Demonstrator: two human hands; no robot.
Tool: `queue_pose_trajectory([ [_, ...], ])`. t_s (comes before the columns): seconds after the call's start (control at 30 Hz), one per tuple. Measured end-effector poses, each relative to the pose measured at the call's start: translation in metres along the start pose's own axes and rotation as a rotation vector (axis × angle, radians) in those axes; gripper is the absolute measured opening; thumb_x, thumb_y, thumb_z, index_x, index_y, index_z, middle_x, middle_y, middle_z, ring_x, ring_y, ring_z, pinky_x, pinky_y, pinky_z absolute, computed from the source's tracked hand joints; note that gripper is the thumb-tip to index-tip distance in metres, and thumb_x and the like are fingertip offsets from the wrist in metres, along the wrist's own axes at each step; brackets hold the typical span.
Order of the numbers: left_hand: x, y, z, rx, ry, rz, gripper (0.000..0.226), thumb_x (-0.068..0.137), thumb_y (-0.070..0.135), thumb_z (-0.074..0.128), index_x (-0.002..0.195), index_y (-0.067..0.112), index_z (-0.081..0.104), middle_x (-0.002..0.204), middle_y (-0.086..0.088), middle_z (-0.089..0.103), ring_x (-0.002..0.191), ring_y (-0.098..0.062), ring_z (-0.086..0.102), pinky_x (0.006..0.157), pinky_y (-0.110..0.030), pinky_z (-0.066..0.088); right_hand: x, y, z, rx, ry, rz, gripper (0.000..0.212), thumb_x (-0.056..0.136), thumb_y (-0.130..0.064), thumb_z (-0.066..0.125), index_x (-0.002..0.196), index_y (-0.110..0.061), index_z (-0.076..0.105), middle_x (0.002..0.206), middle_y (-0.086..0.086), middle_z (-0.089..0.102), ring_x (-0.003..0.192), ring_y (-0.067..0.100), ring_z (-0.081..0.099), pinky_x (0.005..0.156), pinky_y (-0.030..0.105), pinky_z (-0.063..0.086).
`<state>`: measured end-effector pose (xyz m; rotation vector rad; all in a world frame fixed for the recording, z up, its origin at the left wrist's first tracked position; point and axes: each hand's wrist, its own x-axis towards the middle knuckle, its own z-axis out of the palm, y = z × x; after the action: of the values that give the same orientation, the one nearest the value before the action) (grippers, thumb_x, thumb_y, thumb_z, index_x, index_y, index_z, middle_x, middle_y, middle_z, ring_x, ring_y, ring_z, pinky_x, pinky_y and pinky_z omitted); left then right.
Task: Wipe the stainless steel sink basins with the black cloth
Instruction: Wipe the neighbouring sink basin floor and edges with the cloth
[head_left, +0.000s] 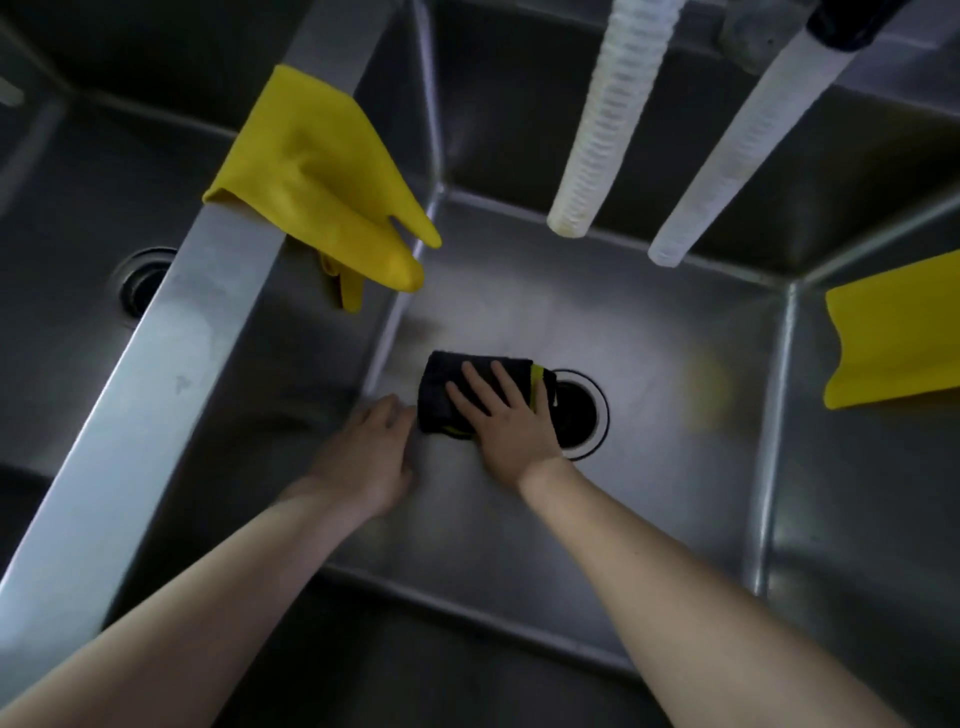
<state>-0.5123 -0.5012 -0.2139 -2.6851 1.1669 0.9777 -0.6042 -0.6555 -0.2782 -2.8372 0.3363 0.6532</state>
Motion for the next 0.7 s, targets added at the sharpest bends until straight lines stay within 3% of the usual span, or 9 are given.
queue_pose_trajectory([
  [0.13,-0.022,-0.006,-0.008,0.040,-0.048,-0.010,0.055,0.086,0.023,0.053,0.137,0.019,0.034,0.141,-0.007,0.035,0.126,-0.030,0.038,0.098,-0.040,0.041,-0.048,-0.027,0.023,-0.049,-0.070,-0.167,0.067,0.098,-0.020,0.038,0.150,-0.039,0.000,0.159,-0.009,-0.012,0.146,0.026,-0.011,0.108,0.064,-0.008],
  [0.27,-0.041,-0.006,-0.007,0.034,-0.167,0.001,0.055,0.086,0.026,0.054,0.138,0.021,0.035,0.139,-0.008,0.038,0.127,-0.031,0.039,0.100,-0.041,0.041,-0.094,-0.039,0.032,-0.158,-0.239,-0.299,0.070,0.098,-0.024,0.041,0.149,-0.039,-0.005,0.159,-0.008,-0.017,0.146,0.027,-0.010,0.109,0.063,0.004],
  [0.4,-0.054,-0.006,-0.008,0.036,-0.240,0.049,0.058,0.085,0.030,0.056,0.139,0.019,0.035,0.138,-0.009,0.041,0.124,-0.032,0.042,0.101,-0.040,0.040,-0.120,-0.026,0.031,-0.169,-0.326,-0.313,0.069,0.099,-0.028,0.041,0.148,-0.043,-0.004,0.158,-0.010,-0.017,0.146,0.025,-0.004,0.110,0.056,0.012],
  [0.53,-0.065,-0.007,-0.020,0.016,-0.212,0.073,0.057,0.087,0.031,0.056,0.139,0.021,0.035,0.139,-0.007,0.040,0.125,-0.030,0.041,0.102,-0.039,0.039,-0.117,-0.023,0.029,-0.220,-0.312,-0.304,0.073,0.099,-0.021,0.042,0.147,-0.044,-0.007,0.158,-0.011,-0.016,0.144,0.027,0.001,0.108,0.050,0.023],
  [0.7,-0.072,-0.017,-0.030,0.030,-0.161,0.074,0.055,0.088,0.032,0.055,0.138,0.022,0.035,0.137,-0.006,0.040,0.125,-0.029,0.040,0.100,-0.042,0.041,-0.080,-0.052,0.028,-0.136,-0.166,-0.179,0.064,0.100,-0.031,0.038,0.149,-0.042,-0.002,0.160,-0.009,-0.008,0.143,0.028,0.008,0.105,0.051,0.027],
])
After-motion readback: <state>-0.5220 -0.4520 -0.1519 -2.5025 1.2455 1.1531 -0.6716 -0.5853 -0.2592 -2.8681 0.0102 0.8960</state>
